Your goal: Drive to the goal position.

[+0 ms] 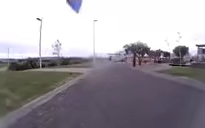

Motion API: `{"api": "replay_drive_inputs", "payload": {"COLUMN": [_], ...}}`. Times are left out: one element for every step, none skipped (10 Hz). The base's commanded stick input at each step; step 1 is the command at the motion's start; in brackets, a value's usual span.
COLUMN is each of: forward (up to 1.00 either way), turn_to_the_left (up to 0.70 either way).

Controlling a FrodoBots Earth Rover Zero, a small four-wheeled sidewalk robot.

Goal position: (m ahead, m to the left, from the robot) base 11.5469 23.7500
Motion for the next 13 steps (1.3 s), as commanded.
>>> {"api": "replay_drive_inputs", "payload": {"forward": [0.85,0.85,0.8,0.8,0.8,0.58,0.25,0.0,0.0,0.0,0.0,0.0,0.0], "turn_to_the_left": [0.0,0.0,0.0,0.0,0.0,0.0,0.0,0.0,0.0,0.0,0.0,0.0,0.0]}}
